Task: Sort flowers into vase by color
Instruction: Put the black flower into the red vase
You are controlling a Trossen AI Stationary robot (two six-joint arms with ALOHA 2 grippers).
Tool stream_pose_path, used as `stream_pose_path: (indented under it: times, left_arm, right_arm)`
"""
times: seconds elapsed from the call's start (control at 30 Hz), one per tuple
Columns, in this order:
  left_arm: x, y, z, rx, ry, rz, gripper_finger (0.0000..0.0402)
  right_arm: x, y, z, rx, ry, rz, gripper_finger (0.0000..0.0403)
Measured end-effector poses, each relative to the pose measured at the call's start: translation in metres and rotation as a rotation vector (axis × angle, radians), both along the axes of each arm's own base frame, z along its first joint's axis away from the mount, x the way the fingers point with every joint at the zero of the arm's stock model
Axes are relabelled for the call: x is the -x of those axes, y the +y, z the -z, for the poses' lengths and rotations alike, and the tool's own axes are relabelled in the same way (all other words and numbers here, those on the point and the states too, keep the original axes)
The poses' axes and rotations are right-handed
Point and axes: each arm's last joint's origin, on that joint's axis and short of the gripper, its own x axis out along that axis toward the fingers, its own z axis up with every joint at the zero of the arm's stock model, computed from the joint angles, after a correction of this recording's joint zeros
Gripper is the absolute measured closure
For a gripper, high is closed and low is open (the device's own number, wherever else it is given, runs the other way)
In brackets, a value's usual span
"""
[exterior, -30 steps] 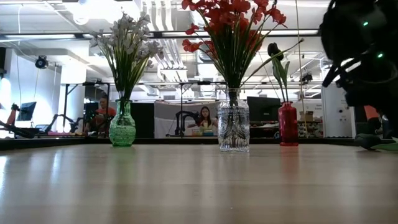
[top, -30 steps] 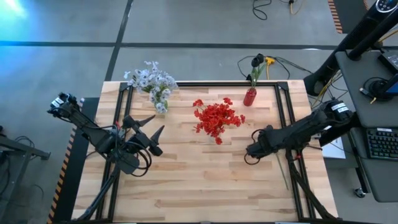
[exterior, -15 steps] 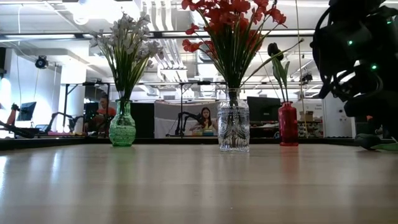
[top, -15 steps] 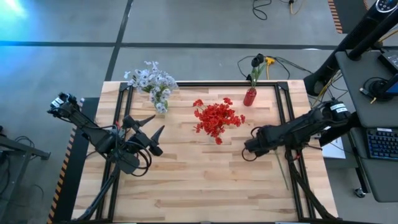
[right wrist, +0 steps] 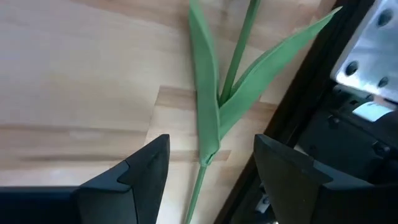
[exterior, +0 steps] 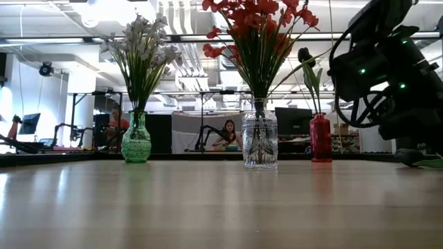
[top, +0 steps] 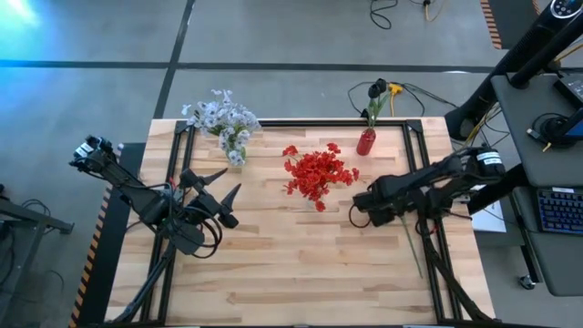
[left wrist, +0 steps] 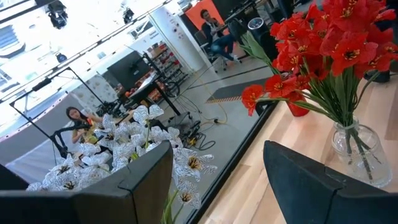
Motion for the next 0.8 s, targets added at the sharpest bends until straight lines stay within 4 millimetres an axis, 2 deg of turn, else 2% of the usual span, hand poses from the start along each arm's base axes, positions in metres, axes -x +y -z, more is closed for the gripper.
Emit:
stream_pose_path:
  times: [0.17, 0.3, 0.43, 0.7, 0.8]
  left_arm:
    - [0.000, 0.000, 0.000, 0.003, -0.004, 0.000, 0.0168]
    - [-0.001, -0.001, 0.001, 0.025, 0.011, 0.031, 0.0168]
    - [0.000, 0.000, 0.002, 0.020, 0.032, 0.042, 0.0168]
    - [0.000, 0.000, 0.003, 0.006, 0.037, 0.032, 0.0168]
    - [0.000, 0.000, 0.003, 0.006, 0.037, 0.032, 0.0168]
  right_arm:
    - [-0.001, -0.002, 0.000, -0.072, -0.008, 0.022, 0.0192]
    - [0.000, 0.010, 0.000, -0.208, -0.006, 0.063, 0.0211]
    - [0.001, 0.014, 0.001, -0.254, 0.010, 0.087, 0.0225]
    - [0.001, 0.008, 0.002, -0.166, 0.023, 0.166, 0.0234]
    - [0.001, 0.006, 0.002, -0.061, 0.036, 0.230, 0.0249]
